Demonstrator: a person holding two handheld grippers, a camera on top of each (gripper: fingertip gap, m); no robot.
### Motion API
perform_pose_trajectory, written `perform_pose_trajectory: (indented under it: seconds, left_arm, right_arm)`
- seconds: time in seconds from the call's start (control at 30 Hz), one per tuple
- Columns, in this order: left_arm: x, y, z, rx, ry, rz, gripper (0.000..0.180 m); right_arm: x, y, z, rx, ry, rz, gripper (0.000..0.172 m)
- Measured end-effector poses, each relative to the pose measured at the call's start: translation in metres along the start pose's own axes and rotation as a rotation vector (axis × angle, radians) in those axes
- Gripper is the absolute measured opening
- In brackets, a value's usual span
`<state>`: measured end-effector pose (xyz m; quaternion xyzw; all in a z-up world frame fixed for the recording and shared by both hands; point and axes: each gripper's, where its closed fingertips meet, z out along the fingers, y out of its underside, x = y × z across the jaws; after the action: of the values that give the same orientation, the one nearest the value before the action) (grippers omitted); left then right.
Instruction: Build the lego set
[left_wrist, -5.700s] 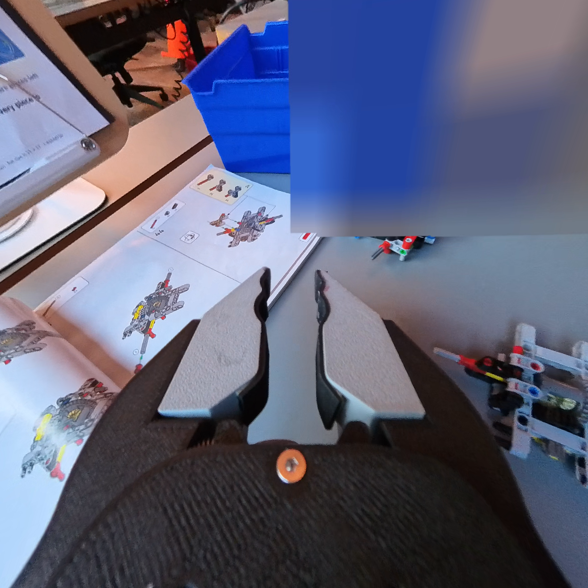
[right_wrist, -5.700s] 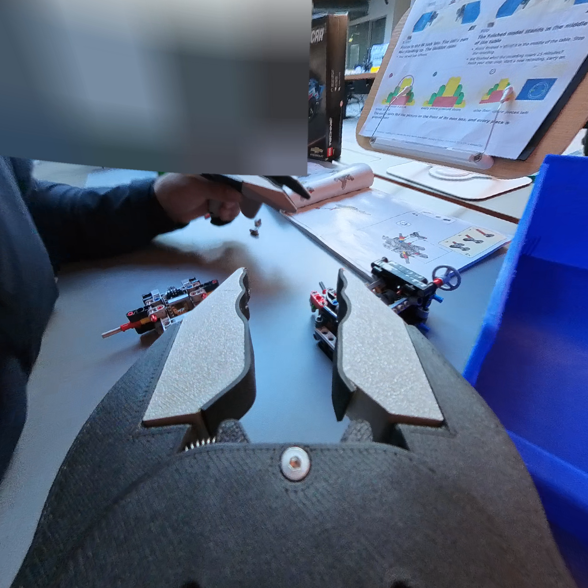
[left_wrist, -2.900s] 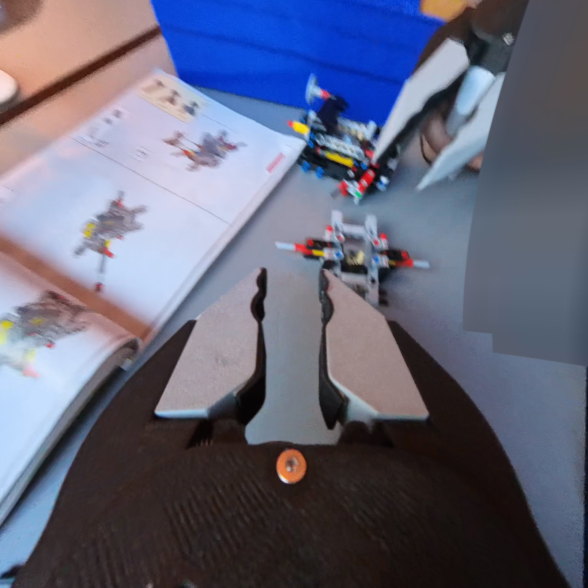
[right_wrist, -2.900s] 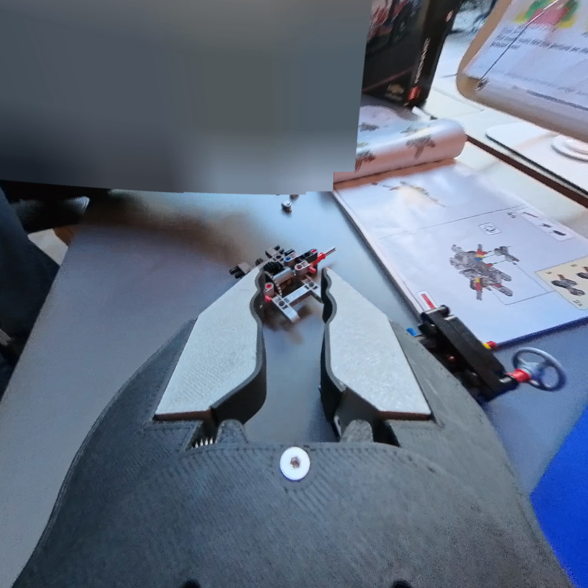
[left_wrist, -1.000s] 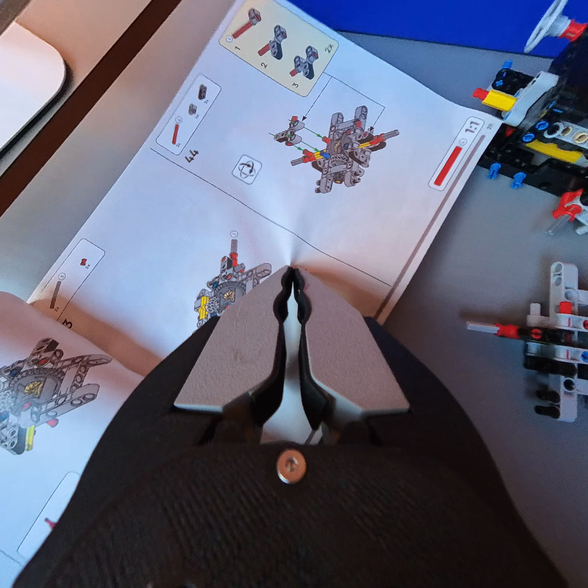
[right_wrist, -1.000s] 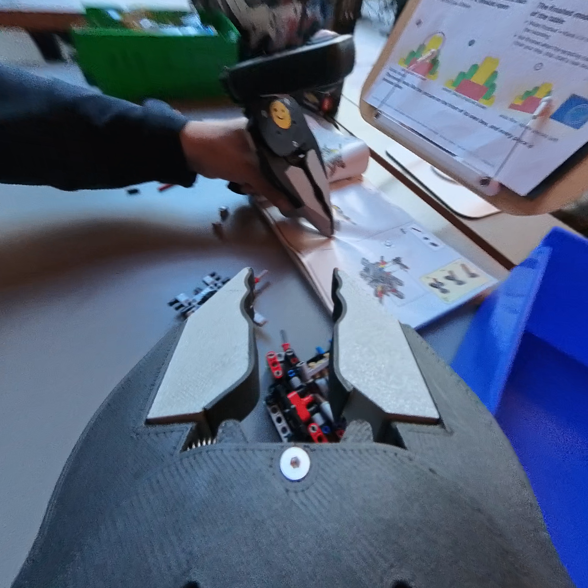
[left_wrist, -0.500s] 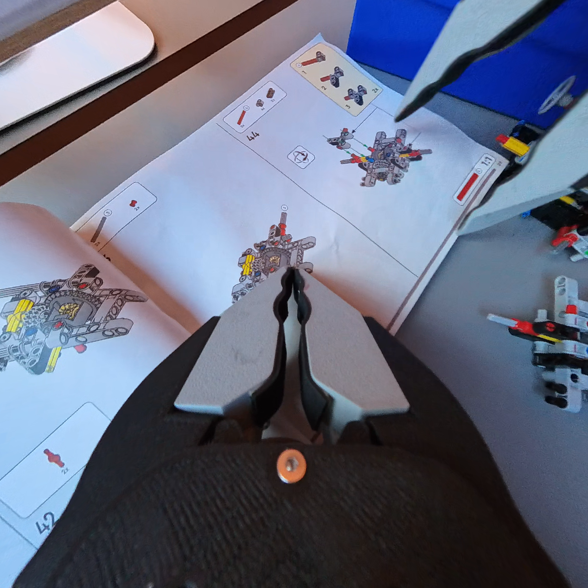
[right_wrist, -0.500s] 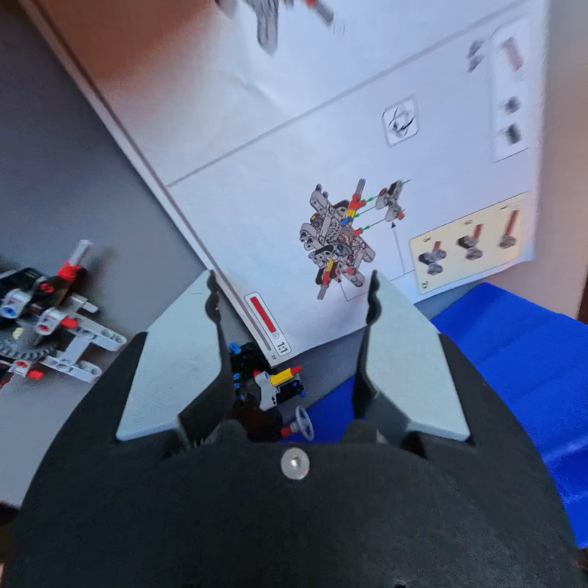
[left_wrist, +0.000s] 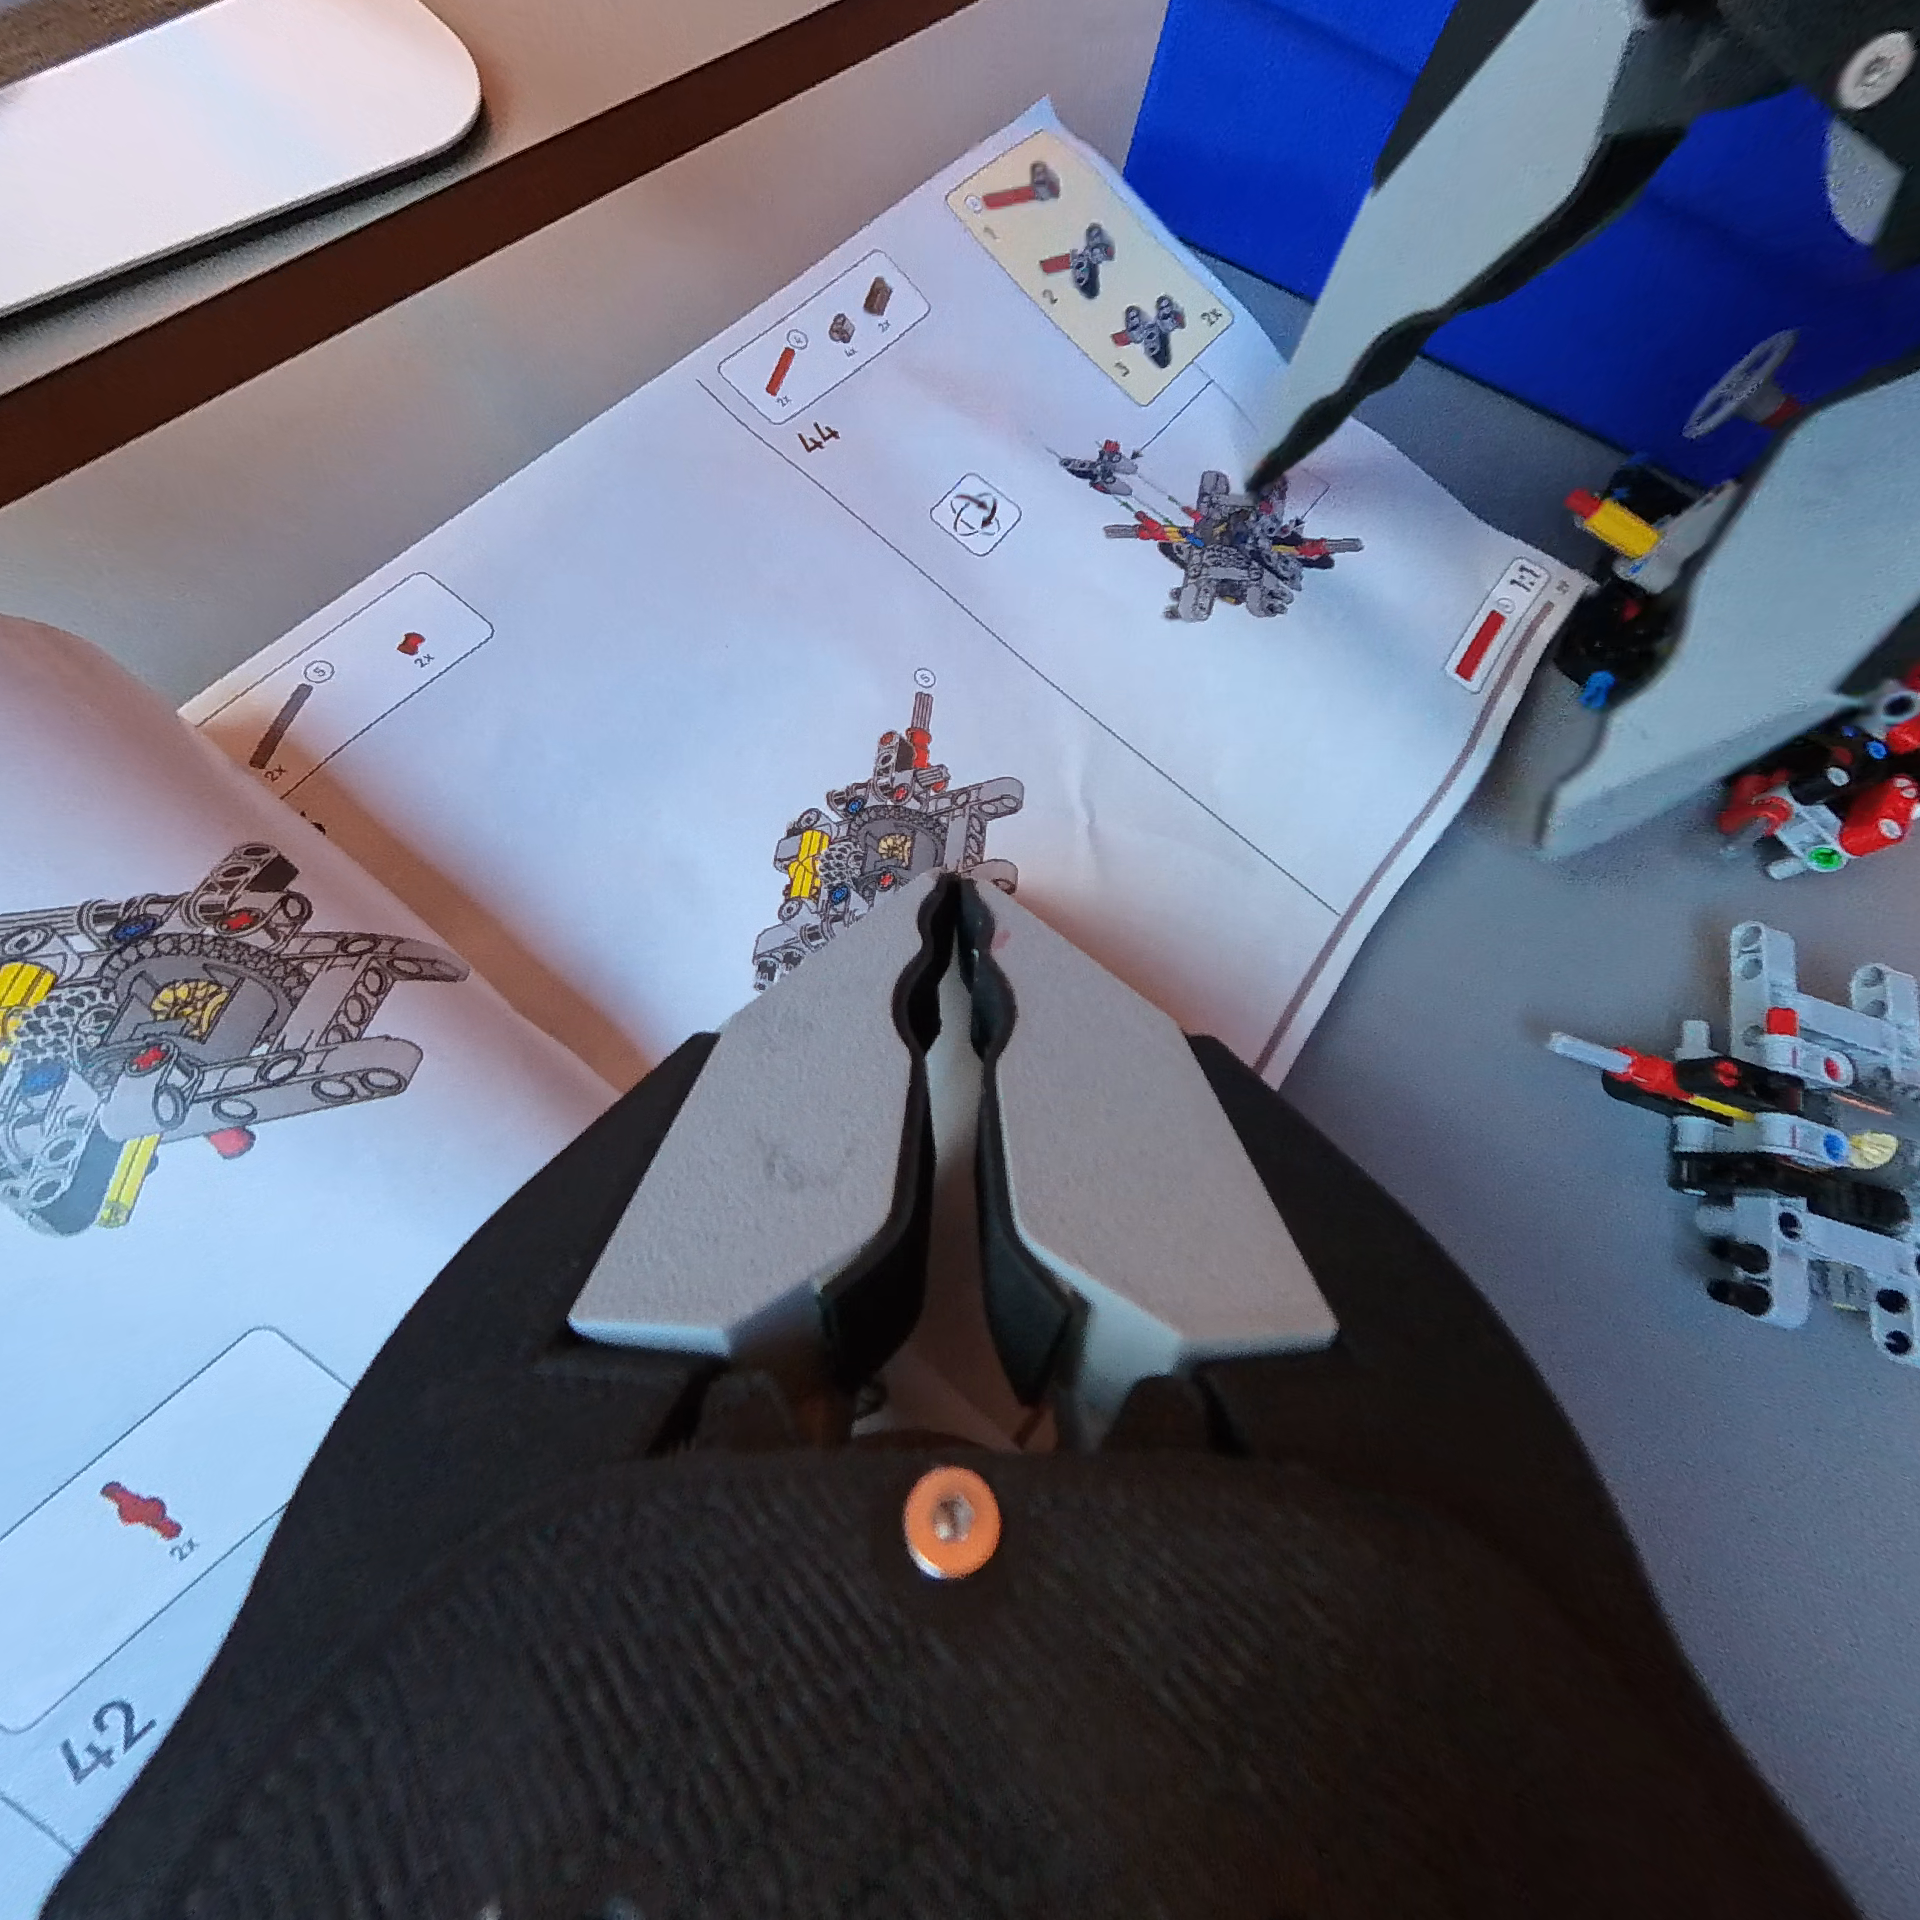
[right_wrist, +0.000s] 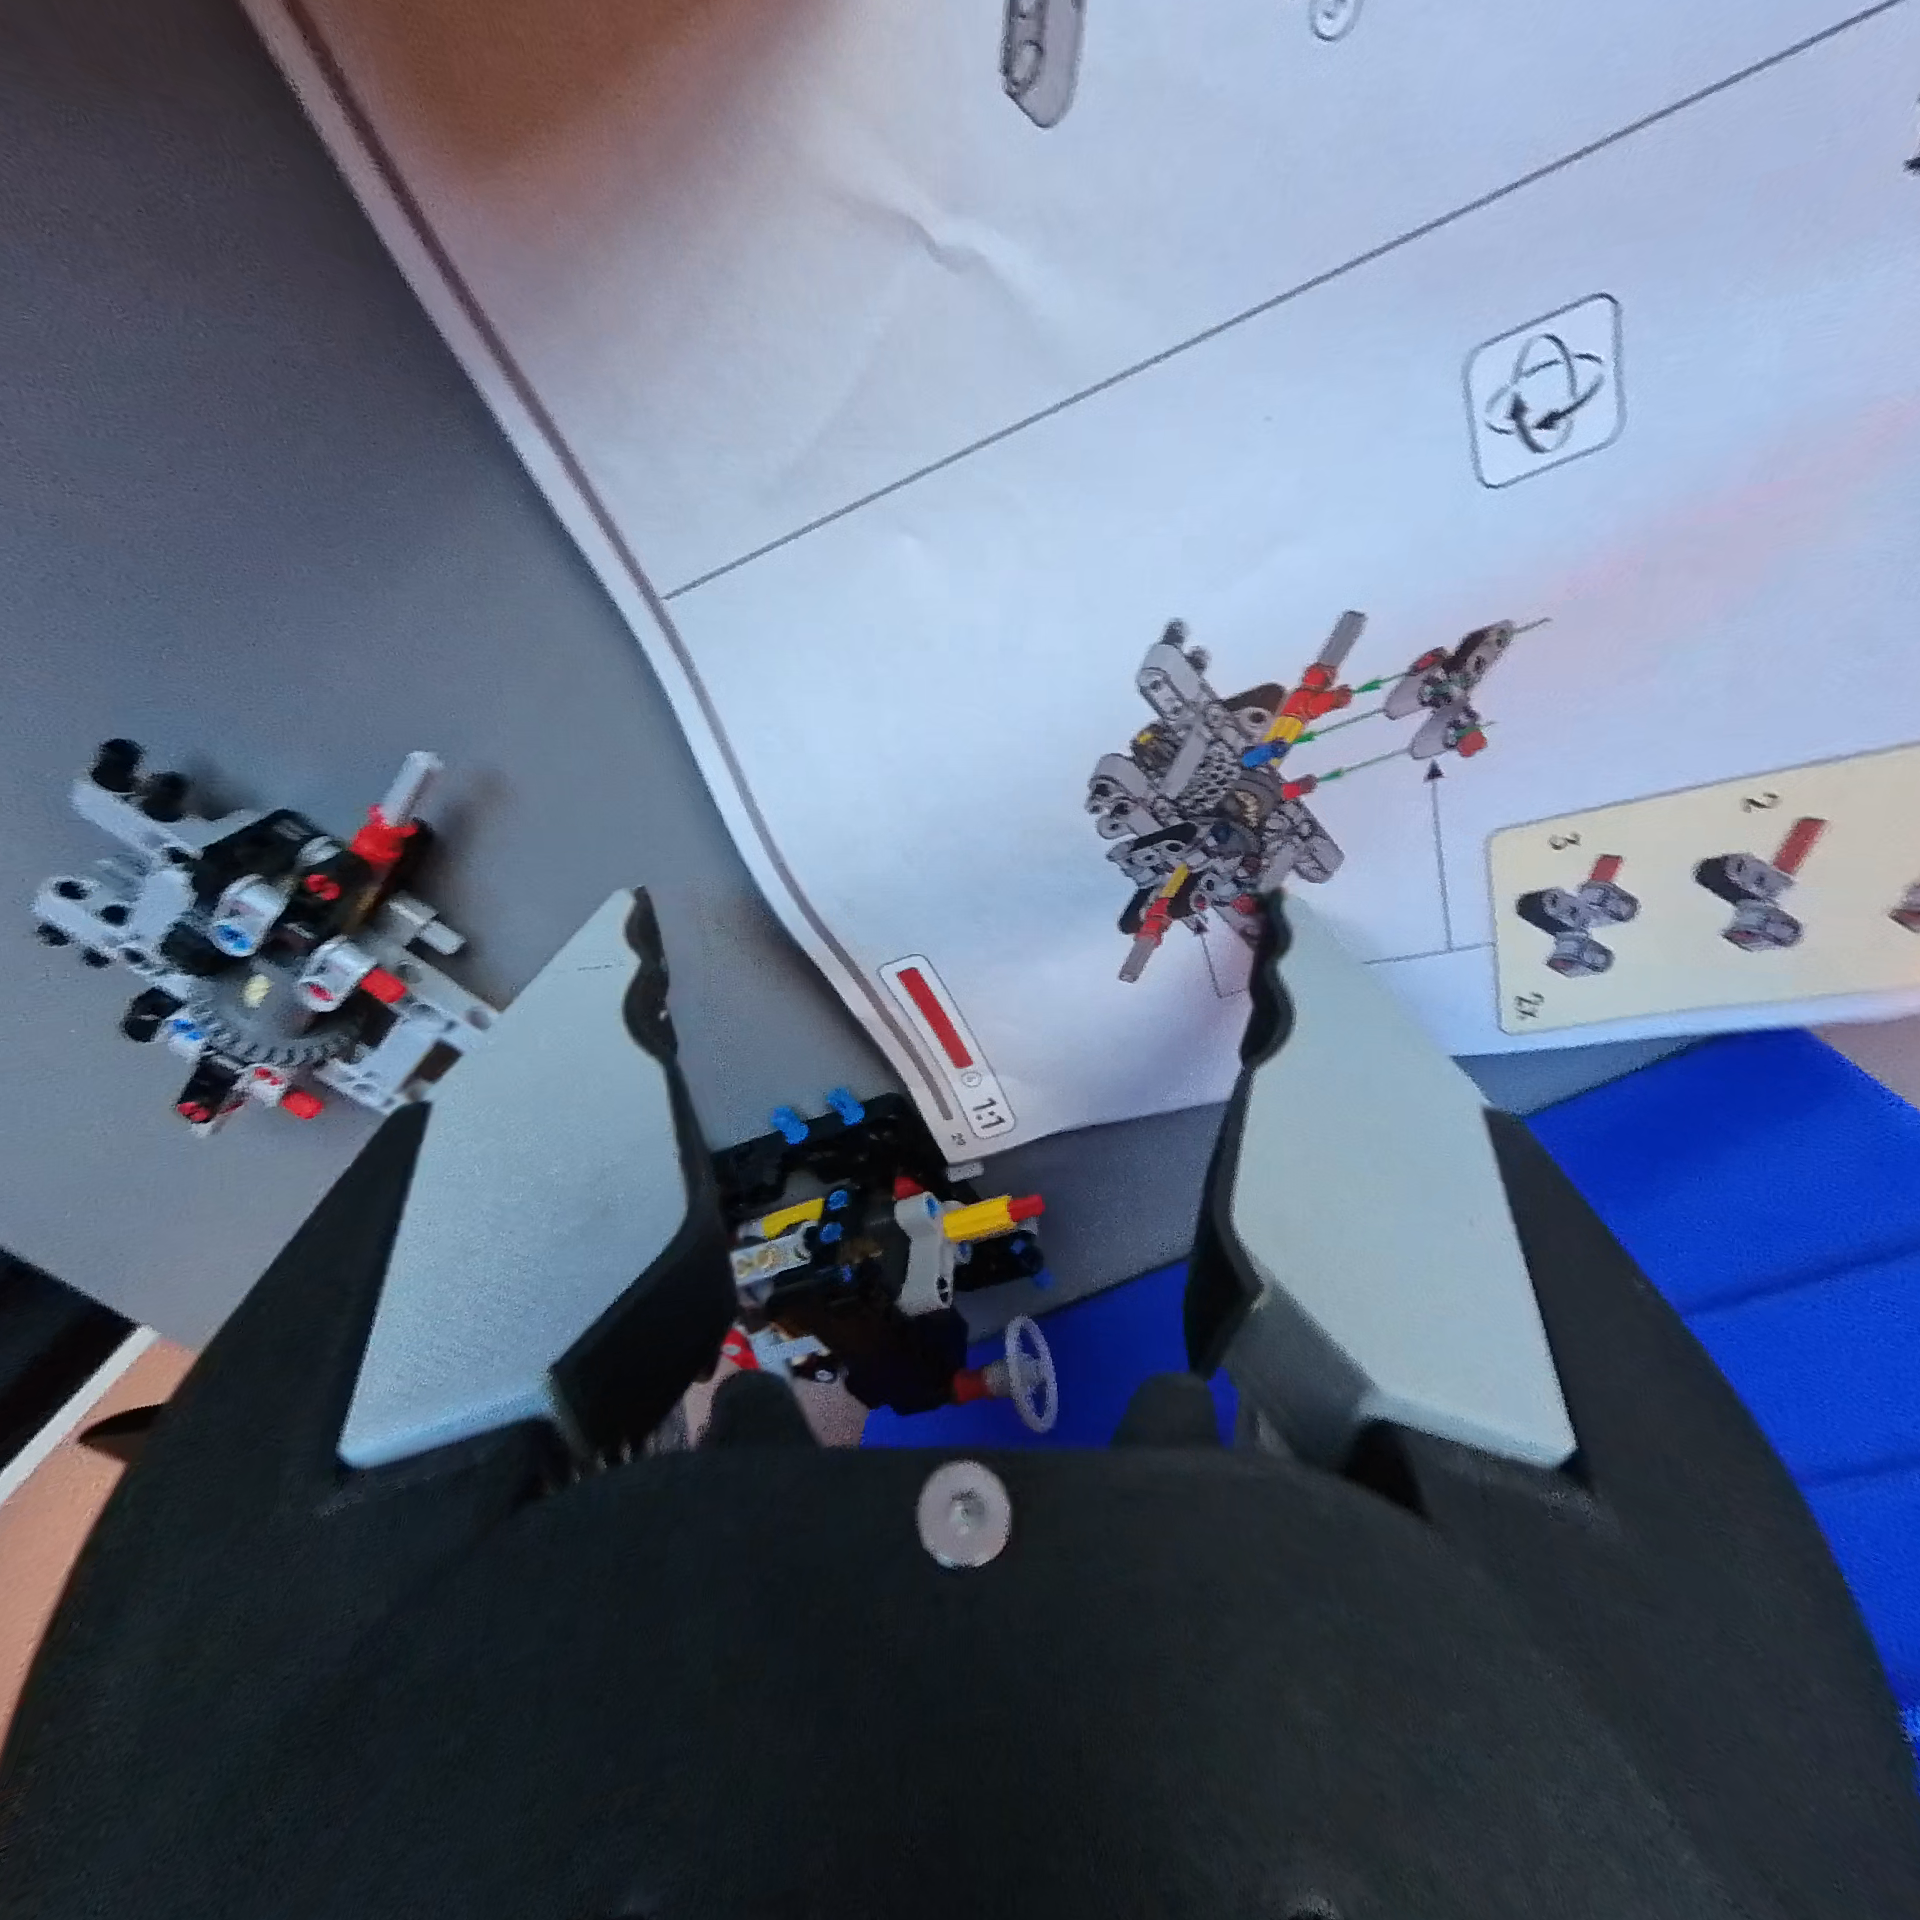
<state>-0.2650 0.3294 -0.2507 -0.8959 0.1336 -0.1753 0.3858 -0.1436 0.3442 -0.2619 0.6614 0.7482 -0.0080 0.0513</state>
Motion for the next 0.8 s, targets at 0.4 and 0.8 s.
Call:
perform_pose_trajectory:
  seconds: [0.4,0.8]
  left_arm:
    - [0.002,0.0,-0.001,0.008,-0.021,0.021,0.0]
    - [0.016,-0.003,-0.012,0.074,0.036,0.001,0.0]
  right_arm:
    - [-0.011,-0.012,0.0,0.07,-0.002,0.037,0.11]
    - [-0.03,-0.043,-0.015,0.361,-0.222,0.127,0.072]
